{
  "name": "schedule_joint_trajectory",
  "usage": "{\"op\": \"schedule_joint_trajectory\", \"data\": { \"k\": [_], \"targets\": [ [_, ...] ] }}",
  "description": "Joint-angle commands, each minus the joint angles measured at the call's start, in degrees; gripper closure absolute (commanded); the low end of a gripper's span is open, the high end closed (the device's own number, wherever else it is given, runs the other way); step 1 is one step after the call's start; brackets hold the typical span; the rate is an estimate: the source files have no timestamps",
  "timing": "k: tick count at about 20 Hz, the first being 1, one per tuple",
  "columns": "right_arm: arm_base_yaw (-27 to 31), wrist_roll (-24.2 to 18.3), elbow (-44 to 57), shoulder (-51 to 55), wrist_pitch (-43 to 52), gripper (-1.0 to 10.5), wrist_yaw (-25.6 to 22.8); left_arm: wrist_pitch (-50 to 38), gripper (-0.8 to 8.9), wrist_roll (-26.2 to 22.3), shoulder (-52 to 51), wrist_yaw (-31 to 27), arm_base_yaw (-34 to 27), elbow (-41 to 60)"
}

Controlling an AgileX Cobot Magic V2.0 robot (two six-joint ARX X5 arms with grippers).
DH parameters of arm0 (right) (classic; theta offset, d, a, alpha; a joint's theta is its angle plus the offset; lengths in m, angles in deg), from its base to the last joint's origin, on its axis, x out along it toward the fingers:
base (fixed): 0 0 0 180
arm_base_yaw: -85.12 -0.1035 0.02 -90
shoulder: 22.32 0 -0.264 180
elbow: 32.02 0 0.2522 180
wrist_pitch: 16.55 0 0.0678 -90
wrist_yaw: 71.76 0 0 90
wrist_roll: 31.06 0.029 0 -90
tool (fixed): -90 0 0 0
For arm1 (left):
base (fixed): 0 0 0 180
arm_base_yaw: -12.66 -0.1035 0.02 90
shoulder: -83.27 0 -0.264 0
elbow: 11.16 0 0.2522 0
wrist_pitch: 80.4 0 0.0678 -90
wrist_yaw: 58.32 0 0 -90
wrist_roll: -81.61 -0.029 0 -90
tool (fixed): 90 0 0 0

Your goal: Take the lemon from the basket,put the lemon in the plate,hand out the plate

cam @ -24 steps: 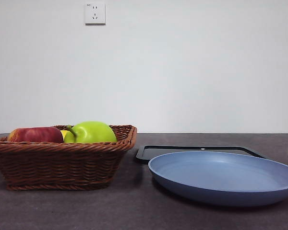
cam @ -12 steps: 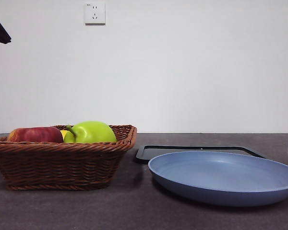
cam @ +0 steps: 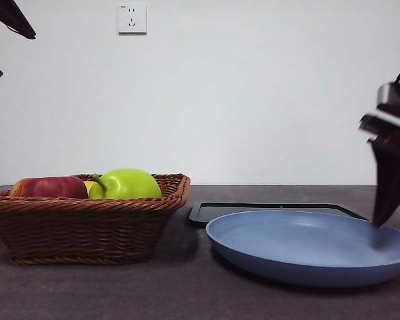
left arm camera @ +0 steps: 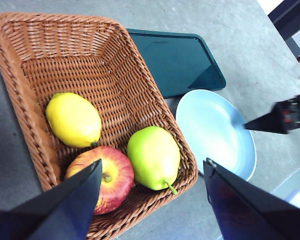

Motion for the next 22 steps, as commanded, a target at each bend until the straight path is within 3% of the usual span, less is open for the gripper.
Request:
{"op": "schedule_joint_trajectory", "data": {
  "k": [1, 7, 9, 15, 19, 22],
  "targets": [
    [-1.1, 2.4, -0.6, -3.1, 2.6, 7.2, 0.1, -0.2, 4.61, -0.5, 0.3, 0.0, 0.2, -0.8],
    [-1.2, 3.7, -0.6, -4.0, 3.0, 9.4, -0.4, -0.2, 4.61, -0.5, 0.3, 0.0, 0.2, -0.8],
    [-1.2, 3.7, -0.6, -3.9, 3.0, 9.4, -0.3, -0.2, 4.62, -0.4, 0.3, 0.1, 0.2, -0.8],
    [-0.8, 3.6, -0.6, 2.9, -2.3, 9.4, 0.1, -0.5, 4.61, 5.7, 1.2, -0.3, 2.3, -0.9],
    [-0.8, 3.4, -0.6, 12.0, -7.2, 9.4, 0.0, 0.5, 4.62, 6.6, 8.3, -7.4, 7.0, -4.5],
    [-0.8, 3.4, -0.6, 18.5, -10.1, 9.4, 0.0, 2.1, 4.62, 6.5, 16.2, -16.4, 11.6, -9.7]
  ]
}}
